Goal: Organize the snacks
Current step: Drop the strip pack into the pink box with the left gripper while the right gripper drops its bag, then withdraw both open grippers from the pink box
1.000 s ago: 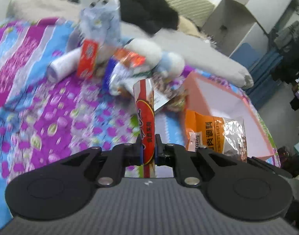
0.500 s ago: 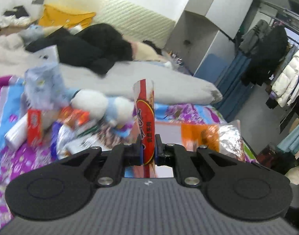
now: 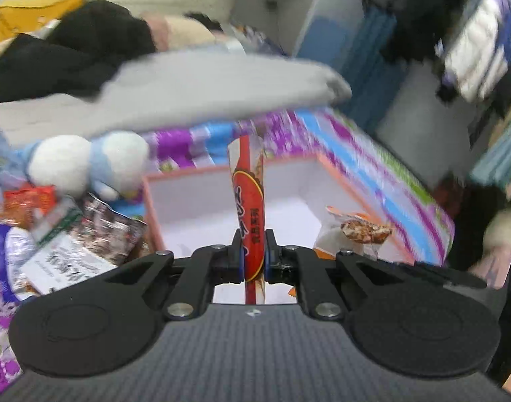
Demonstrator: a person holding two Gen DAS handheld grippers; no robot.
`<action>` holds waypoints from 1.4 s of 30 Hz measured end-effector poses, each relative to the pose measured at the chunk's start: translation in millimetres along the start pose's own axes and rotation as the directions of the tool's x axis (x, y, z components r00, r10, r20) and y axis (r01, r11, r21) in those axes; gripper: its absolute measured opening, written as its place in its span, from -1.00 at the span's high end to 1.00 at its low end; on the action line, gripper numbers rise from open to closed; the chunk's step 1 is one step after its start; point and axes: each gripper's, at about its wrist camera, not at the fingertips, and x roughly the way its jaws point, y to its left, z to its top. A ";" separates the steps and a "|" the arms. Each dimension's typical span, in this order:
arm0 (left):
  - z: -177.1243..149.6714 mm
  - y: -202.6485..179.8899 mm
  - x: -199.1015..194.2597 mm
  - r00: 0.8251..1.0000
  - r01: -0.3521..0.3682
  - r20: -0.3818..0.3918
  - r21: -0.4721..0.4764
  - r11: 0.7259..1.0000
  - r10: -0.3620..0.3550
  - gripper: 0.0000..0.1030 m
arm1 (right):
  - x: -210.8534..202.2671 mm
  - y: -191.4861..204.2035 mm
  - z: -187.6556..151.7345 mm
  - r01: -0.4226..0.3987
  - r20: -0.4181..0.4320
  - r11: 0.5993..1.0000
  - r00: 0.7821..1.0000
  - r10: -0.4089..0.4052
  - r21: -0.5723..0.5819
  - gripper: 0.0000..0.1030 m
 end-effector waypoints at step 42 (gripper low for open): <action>9.0 34.5 -108.1 0.976 -0.089 0.202 0.018 0.996 0.083 -0.38 | -68.8 43.4 29.9 -0.044 0.202 0.999 0.978 0.043 0.001 -0.10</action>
